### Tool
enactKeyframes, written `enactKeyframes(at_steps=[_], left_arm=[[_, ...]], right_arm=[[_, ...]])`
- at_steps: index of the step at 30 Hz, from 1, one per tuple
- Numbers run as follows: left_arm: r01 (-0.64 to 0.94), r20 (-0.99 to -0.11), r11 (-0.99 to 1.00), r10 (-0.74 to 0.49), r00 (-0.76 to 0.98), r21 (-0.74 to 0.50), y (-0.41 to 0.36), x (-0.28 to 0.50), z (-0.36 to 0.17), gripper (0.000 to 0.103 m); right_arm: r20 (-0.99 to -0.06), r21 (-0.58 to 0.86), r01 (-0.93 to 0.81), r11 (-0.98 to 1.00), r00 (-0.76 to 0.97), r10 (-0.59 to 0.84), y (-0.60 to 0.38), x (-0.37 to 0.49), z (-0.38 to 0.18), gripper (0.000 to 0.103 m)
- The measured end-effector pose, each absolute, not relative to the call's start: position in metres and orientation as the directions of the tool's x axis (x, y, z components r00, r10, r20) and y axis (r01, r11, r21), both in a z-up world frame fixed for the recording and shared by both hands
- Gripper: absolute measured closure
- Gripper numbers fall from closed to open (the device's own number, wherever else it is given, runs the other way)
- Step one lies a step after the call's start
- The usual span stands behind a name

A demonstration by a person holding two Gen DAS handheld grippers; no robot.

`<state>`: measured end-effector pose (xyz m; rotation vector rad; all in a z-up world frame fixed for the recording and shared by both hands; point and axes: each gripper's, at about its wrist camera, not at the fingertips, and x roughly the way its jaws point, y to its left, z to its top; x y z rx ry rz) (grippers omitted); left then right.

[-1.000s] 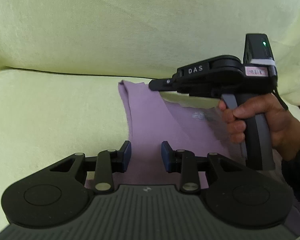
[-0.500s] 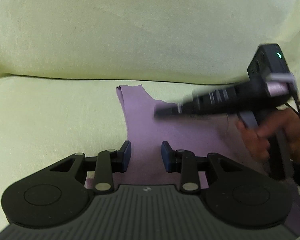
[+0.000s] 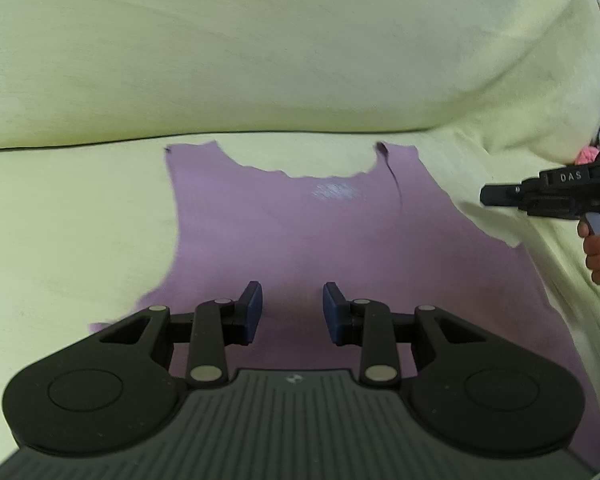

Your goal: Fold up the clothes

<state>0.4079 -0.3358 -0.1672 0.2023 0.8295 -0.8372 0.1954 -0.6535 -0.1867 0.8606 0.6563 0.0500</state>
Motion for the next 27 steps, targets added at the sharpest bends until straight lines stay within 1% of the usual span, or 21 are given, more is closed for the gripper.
enactKeyframes(at_steps=[3,5,6,12,16,19,24,25,26,27], left_arm=[[0.73,-0.723,0.667,-0.576,0.381,-0.148,-0.341,0.406,-0.169,0.074],[0.732,-0.723,0.665,-0.578,0.379,-0.147,-0.341,0.405,-0.17,0.073],[0.732,-0.723,0.665,-0.578,0.379,-0.148,-0.341,0.405,-0.171,0.073],[0.731,-0.717,0.661,-0.591,0.369,-0.169,-0.338,0.409,-0.174,0.072],[0.729,-0.716,0.661,-0.594,0.366,-0.176,-0.337,0.409,-0.174,0.072],[0.728,-0.717,0.662,-0.593,0.367,-0.175,-0.337,0.409,-0.173,0.072],[0.728,-0.716,0.662,-0.596,0.364,-0.18,-0.336,0.412,-0.172,0.072],[0.727,-0.715,0.662,-0.596,0.364,-0.182,-0.336,0.412,-0.173,0.072],[0.727,-0.715,0.663,-0.596,0.366,-0.181,-0.336,0.412,-0.173,0.072],[0.727,-0.714,0.664,-0.595,0.368,-0.179,-0.337,0.412,-0.174,0.072]], right_arm=[[-0.493,0.743,0.181,0.644,0.799,0.345,-0.652,0.202,-0.201,0.09],[-0.49,0.743,0.164,0.648,0.793,0.361,-0.652,0.205,-0.208,0.085],[-0.494,0.737,0.16,0.657,0.791,0.362,-0.651,0.207,-0.21,0.085],[-0.444,0.78,0.119,0.614,0.797,0.41,-0.662,0.208,-0.211,0.086],[-0.414,0.812,0.105,0.575,0.796,0.441,-0.658,0.234,-0.223,0.087],[-0.407,0.822,0.094,0.562,0.788,0.463,-0.656,0.245,-0.224,0.087],[-0.423,0.807,0.08,0.586,0.771,0.476,-0.652,0.239,-0.221,0.087],[-0.425,0.804,0.079,0.59,0.77,0.477,-0.651,0.237,-0.22,0.091],[-0.439,0.787,0.082,0.612,0.772,0.46,-0.649,0.236,-0.218,0.101],[-0.453,0.768,0.086,0.635,0.774,0.443,-0.647,0.235,-0.216,0.101]])
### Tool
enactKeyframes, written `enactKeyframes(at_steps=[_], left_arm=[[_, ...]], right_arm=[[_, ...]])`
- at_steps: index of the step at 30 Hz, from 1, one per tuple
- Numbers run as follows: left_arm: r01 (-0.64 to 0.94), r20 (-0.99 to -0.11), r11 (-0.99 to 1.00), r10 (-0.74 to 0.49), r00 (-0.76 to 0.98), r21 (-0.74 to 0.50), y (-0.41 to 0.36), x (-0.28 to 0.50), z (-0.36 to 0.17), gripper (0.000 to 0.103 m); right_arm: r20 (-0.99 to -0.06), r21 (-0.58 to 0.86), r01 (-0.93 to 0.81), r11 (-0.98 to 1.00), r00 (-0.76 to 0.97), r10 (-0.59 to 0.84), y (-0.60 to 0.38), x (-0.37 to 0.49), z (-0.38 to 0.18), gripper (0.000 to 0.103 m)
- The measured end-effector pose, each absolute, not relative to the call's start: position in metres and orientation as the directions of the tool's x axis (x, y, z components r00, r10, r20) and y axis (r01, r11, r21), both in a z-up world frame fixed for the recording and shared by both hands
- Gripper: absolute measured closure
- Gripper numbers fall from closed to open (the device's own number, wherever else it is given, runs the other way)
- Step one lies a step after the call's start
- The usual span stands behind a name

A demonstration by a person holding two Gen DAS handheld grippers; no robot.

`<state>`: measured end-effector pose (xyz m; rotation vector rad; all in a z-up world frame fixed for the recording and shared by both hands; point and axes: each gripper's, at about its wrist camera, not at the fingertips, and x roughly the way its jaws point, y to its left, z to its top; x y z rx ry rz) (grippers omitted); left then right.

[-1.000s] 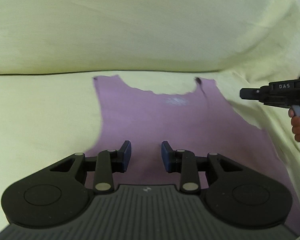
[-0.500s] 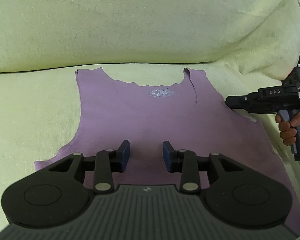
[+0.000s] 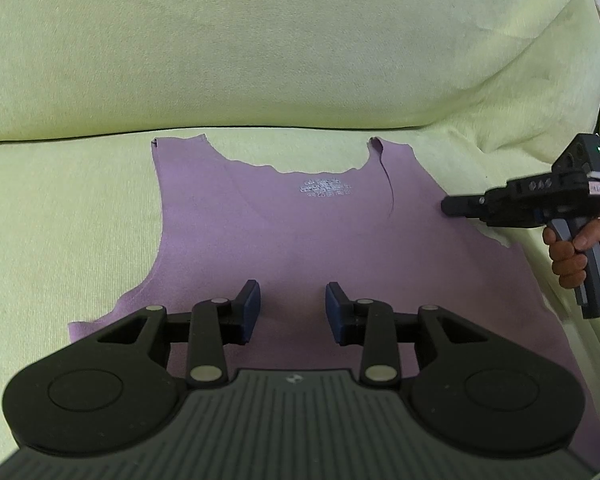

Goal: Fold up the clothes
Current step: 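Release the strap and hold both grippers open above the top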

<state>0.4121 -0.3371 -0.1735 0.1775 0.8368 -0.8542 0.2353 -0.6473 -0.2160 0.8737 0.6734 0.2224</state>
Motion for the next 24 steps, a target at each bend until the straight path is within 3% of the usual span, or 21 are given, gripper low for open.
enactKeyframes(at_steps=[10,13,19,24], left_arm=[[0.728,-0.713,0.663,-0.595,0.371,-0.174,-0.338,0.412,-0.174,0.072],[0.727,-0.713,0.665,-0.592,0.376,-0.169,-0.339,0.411,-0.174,0.072],[0.724,-0.713,0.666,-0.595,0.371,-0.179,-0.338,0.412,-0.175,0.072],[0.729,-0.712,0.664,-0.593,0.377,-0.167,-0.339,0.41,-0.176,0.07]], right_arm=[[-0.605,0.519,0.205,0.83,0.774,0.187,-0.634,0.231,-0.19,0.103],[-0.576,0.554,0.201,0.808,0.793,0.198,-0.636,0.225,-0.189,0.101],[-0.512,0.613,0.042,0.789,0.781,0.356,-0.634,0.206,-0.183,0.072],[-0.546,0.598,-0.016,0.802,0.725,0.421,-0.632,0.207,-0.194,0.078]])
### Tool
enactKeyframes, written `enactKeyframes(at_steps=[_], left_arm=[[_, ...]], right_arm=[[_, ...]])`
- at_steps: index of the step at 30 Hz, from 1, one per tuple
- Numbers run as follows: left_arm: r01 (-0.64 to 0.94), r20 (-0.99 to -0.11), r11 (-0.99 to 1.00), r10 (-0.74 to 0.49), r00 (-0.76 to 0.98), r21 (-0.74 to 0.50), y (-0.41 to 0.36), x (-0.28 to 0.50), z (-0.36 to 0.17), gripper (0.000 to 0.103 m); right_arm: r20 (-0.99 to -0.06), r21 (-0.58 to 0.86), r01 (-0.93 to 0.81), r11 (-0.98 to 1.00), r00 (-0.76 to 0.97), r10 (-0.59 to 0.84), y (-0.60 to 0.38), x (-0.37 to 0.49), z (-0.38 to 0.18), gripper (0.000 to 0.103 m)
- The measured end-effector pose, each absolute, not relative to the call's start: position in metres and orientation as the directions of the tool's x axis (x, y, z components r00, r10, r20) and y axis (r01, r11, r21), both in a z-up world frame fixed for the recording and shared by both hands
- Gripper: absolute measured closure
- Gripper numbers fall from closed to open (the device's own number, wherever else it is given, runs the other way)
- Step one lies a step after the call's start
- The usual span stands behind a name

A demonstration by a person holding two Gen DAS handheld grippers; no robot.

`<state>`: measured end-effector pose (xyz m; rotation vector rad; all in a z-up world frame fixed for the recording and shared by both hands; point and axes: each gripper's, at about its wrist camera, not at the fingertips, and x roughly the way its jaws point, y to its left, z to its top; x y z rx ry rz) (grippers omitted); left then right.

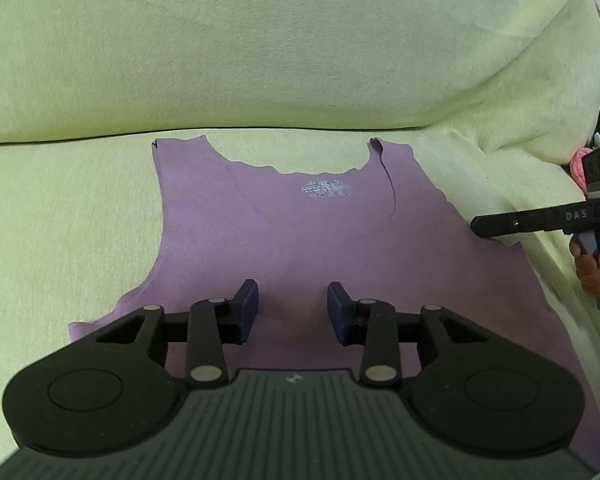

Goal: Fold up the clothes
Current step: 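Release the strap and hold both grippers open above the top, then raise both open grippers back above the flat lilac top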

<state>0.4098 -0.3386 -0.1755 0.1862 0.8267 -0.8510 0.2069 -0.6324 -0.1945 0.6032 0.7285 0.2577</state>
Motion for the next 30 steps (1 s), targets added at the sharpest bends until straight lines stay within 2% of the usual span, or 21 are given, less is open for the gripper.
enactKeyframes(at_steps=[8,15,19,21,22,28,30], left_arm=[[0.733,-0.71,0.66,-0.596,0.376,-0.165,-0.339,0.411,-0.176,0.069],[0.732,-0.708,0.658,-0.603,0.368,-0.179,-0.339,0.414,-0.176,0.069],[0.733,-0.707,0.658,-0.6,0.373,-0.172,-0.34,0.412,-0.177,0.068],[0.735,-0.708,0.658,-0.597,0.377,-0.163,-0.341,0.411,-0.176,0.067],[0.735,-0.709,0.658,-0.596,0.378,-0.161,-0.341,0.411,-0.176,0.067],[0.735,-0.703,0.655,-0.607,0.371,-0.178,-0.34,0.414,-0.177,0.067],[0.738,-0.702,0.653,-0.606,0.374,-0.17,-0.34,0.413,-0.177,0.067]], right_arm=[[-0.514,0.663,-0.05,0.747,0.695,0.503,-0.642,0.226,-0.203,0.08],[-0.453,0.841,0.07,0.536,0.633,0.628,-0.666,0.226,-0.219,0.081],[-0.464,0.846,0.092,0.525,0.612,0.64,-0.665,0.239,-0.219,0.086],[-0.497,0.822,0.092,0.563,0.599,0.628,-0.662,0.25,-0.217,0.099],[-0.514,0.808,0.092,0.581,0.592,0.621,-0.66,0.255,-0.216,0.102],[-0.673,0.586,0.024,0.81,0.572,0.469,-0.627,0.257,-0.182,0.103],[-0.681,0.571,0.038,0.82,0.58,0.447,-0.626,0.256,-0.181,0.103]])
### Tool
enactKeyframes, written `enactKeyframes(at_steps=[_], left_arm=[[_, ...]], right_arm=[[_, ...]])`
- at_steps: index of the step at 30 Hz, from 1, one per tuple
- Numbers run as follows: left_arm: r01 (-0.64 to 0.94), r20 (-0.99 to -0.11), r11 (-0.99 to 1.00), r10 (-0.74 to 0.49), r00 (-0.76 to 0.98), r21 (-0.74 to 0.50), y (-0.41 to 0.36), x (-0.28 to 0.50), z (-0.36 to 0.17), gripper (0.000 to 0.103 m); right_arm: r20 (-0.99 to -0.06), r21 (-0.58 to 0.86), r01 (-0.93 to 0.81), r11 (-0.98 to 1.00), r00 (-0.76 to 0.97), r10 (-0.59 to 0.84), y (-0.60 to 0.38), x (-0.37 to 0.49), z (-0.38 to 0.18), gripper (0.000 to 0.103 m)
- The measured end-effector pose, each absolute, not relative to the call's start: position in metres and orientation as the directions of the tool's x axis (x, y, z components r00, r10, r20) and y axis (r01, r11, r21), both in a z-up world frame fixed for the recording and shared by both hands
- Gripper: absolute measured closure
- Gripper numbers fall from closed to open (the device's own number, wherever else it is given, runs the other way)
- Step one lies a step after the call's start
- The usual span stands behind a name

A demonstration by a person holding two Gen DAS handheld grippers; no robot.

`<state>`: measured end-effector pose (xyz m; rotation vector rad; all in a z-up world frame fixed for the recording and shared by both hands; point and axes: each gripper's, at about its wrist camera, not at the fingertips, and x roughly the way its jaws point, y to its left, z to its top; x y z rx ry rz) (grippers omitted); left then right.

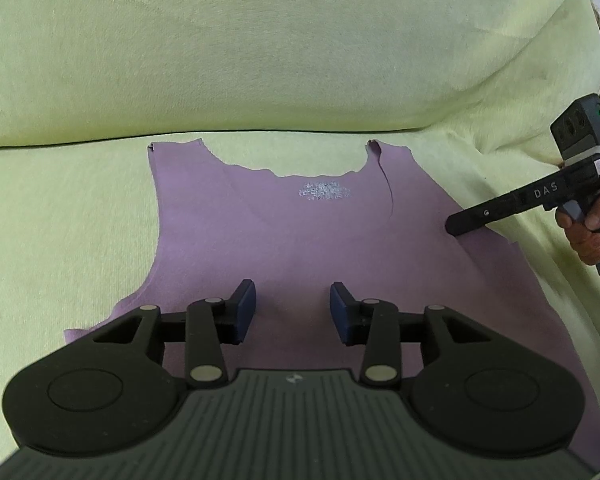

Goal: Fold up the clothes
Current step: 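Raise both open grippers back above the flat lilac top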

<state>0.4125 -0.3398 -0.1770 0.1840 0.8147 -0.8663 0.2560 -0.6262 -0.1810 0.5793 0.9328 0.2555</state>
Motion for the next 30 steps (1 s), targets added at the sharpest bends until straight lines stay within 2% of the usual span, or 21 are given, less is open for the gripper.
enactKeyframes(at_steps=[5,9,15,16,17,19,21,22,24,25,28,30], left_arm=[[0.738,-0.703,0.653,-0.606,0.373,-0.172,-0.339,0.413,-0.177,0.067],[0.739,-0.703,0.653,-0.605,0.374,-0.169,-0.339,0.413,-0.177,0.067],[0.739,-0.706,0.654,-0.599,0.378,-0.16,-0.339,0.411,-0.176,0.067],[0.739,-0.706,0.654,-0.6,0.376,-0.163,-0.339,0.411,-0.176,0.067],[0.738,-0.706,0.654,-0.601,0.374,-0.167,-0.338,0.412,-0.176,0.067],[0.734,-0.707,0.656,-0.603,0.37,-0.175,-0.337,0.413,-0.175,0.067],[0.734,-0.707,0.657,-0.602,0.371,-0.174,-0.335,0.412,-0.175,0.067],[0.734,-0.707,0.657,-0.601,0.373,-0.171,-0.335,0.411,-0.176,0.067],[0.734,-0.708,0.66,-0.595,0.379,-0.162,-0.337,0.41,-0.175,0.067],[0.733,-0.709,0.662,-0.592,0.383,-0.156,-0.338,0.41,-0.175,0.066],[0.738,-0.709,0.661,-0.584,0.395,-0.133,-0.341,0.405,-0.174,0.065],[0.744,-0.707,0.658,-0.582,0.401,-0.119,-0.34,0.403,-0.175,0.065]], right_arm=[[-0.689,0.537,0.087,0.839,0.619,0.377,-0.631,0.243,-0.182,0.103],[-0.683,0.547,0.1,0.831,0.628,0.374,-0.637,0.241,-0.185,0.103],[-0.726,0.372,0.072,0.925,0.643,0.243,-0.613,0.238,-0.177,0.103],[-0.73,0.325,0.074,0.943,0.653,0.2,-0.607,0.233,-0.173,0.101],[-0.73,0.299,0.085,0.95,0.662,0.17,-0.604,0.228,-0.17,0.084],[-0.723,0.261,0.117,0.958,0.682,0.114,-0.602,0.215,-0.165,0.076],[-0.679,0.243,0.101,0.965,0.728,0.095,-0.595,0.201,-0.156,0.077],[-0.656,0.233,0.093,0.968,0.75,0.086,-0.592,0.194,-0.151,0.081],[-0.632,0.148,-0.001,0.989,0.769,0.095,-0.56,0.187,-0.148,0.092],[-0.634,0.096,-0.062,0.993,0.765,0.109,-0.541,0.186,-0.152,0.102],[-0.645,-0.072,-0.196,0.978,0.757,0.105,-0.489,0.188,-0.17,0.103],[-0.657,-0.227,-0.173,0.959,0.754,-0.019,-0.478,0.19,-0.185,0.103]])
